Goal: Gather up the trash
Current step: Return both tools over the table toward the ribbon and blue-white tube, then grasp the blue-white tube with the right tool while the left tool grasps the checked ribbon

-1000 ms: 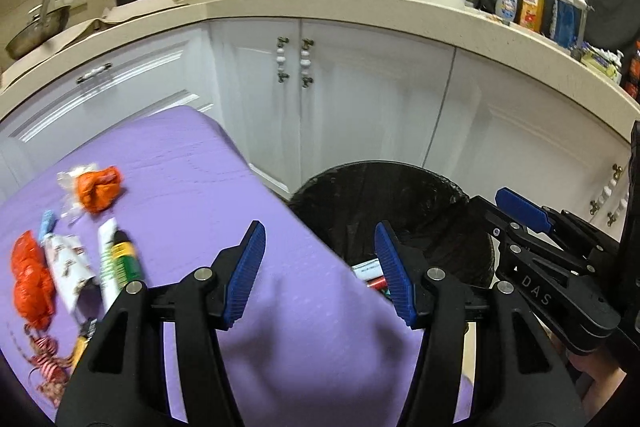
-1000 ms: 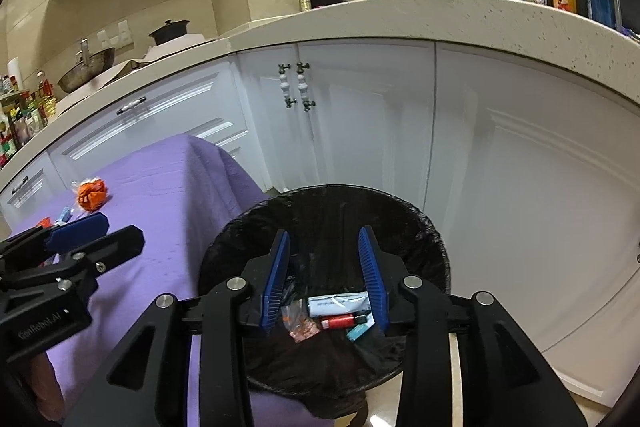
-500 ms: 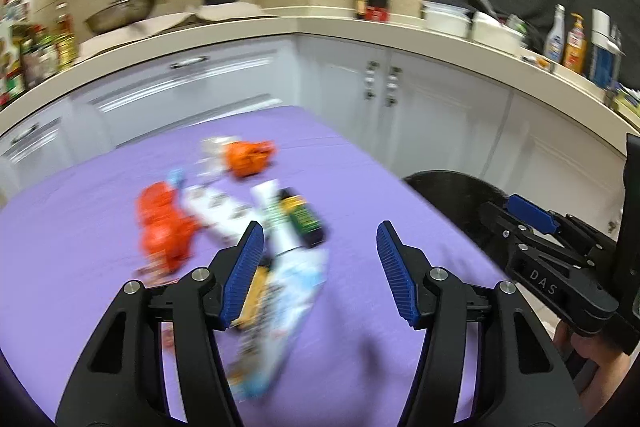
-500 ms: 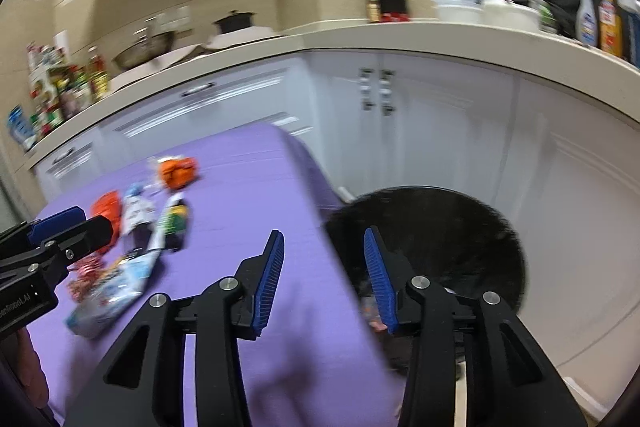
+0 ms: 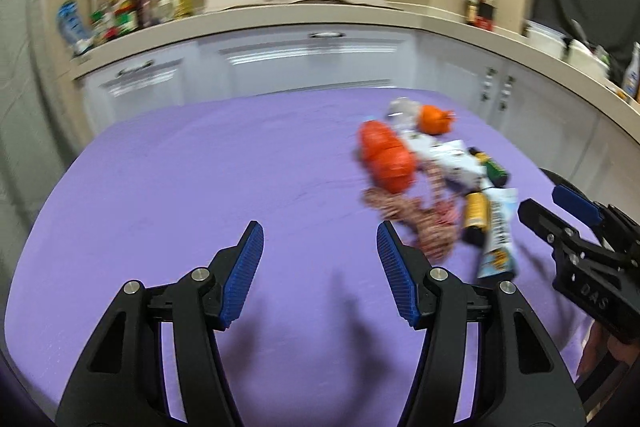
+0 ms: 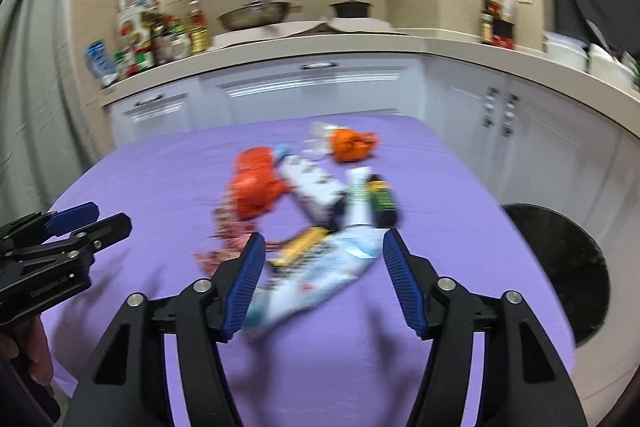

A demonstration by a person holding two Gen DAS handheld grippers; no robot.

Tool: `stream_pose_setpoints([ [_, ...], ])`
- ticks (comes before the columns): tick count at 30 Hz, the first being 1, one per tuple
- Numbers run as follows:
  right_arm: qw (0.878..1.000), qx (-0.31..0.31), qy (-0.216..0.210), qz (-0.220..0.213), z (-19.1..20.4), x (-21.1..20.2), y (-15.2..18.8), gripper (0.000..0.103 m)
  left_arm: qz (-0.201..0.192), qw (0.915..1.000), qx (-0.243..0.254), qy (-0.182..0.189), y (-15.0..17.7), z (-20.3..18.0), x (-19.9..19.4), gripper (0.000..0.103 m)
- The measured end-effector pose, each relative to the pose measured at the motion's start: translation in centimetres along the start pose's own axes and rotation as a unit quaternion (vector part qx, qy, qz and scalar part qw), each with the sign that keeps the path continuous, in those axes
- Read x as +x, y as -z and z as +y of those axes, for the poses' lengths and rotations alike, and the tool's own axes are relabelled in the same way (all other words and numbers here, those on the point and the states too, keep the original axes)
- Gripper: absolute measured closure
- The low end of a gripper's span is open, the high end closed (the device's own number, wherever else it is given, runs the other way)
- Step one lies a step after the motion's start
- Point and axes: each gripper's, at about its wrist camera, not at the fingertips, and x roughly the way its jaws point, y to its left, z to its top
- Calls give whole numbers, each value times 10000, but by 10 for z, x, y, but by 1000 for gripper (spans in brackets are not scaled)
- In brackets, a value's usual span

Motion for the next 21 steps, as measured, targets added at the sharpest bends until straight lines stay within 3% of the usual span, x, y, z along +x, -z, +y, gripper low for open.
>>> stream_pose_setpoints([
  [5, 9989, -321, 242, 232, 22, 18, 10, 36, 22, 9997, -228, -88, 10, 27, -5, 46],
  [12, 9974, 49, 504, 521, -2, 23, 23, 36, 82, 9996, -246, 131, 18, 22, -2, 46],
  [14, 9968, 96, 530, 593, -7, 23, 25, 45, 112, 9994, -225, 223, 18, 15, 1, 46],
  [18, 9964, 284, 504, 619, -21, 20, 29, 52, 147, 9991, -145, 366, 19, 2, 5, 46],
  [21, 9967, 344, 418, 604, -26, 18, 30, 68, 166, 9989, -70, 444, 20, -11, 7, 46],
])
